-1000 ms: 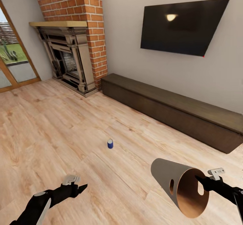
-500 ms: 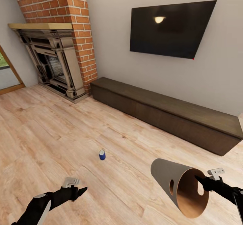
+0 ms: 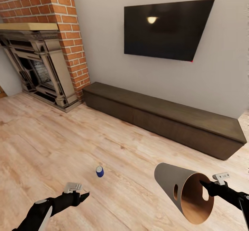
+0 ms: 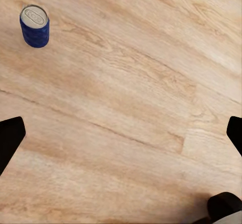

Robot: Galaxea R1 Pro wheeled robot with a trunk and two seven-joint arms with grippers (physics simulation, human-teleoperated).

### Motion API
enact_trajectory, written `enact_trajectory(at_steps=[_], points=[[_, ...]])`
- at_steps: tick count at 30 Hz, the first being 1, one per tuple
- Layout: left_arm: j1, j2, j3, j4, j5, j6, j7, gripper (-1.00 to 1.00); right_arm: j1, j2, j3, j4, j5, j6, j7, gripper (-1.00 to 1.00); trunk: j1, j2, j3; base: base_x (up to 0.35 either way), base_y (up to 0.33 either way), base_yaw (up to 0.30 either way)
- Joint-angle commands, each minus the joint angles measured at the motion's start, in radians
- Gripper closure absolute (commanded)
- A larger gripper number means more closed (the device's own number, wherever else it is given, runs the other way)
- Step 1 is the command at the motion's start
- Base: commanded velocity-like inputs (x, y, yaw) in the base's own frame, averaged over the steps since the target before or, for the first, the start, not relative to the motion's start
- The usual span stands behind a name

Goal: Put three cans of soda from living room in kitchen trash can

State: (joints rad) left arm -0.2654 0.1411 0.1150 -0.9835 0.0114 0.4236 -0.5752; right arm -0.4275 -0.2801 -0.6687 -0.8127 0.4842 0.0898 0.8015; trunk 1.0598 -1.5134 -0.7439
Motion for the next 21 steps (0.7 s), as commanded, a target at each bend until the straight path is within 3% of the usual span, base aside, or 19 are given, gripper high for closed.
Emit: enact_trajectory(at_steps=[1,21], points=[[0.0,0.0,0.0,0.0,0.0,0.0,0.0,-1.0,0.0,0.0,0.0,-0.001,-0.007,0.002,0.005,1.0,0.0,0.0,0.0,0.309,0.183,-0.238],[0.0,0.0,0.0,0.026,0.003,0.0,-0.001,-1.0,0.0,0.0,-0.002,-0.001,-0.007,0.002,0.005,1.0,0.0,0.0,-0.005,0.248,0.242,-0.24]])
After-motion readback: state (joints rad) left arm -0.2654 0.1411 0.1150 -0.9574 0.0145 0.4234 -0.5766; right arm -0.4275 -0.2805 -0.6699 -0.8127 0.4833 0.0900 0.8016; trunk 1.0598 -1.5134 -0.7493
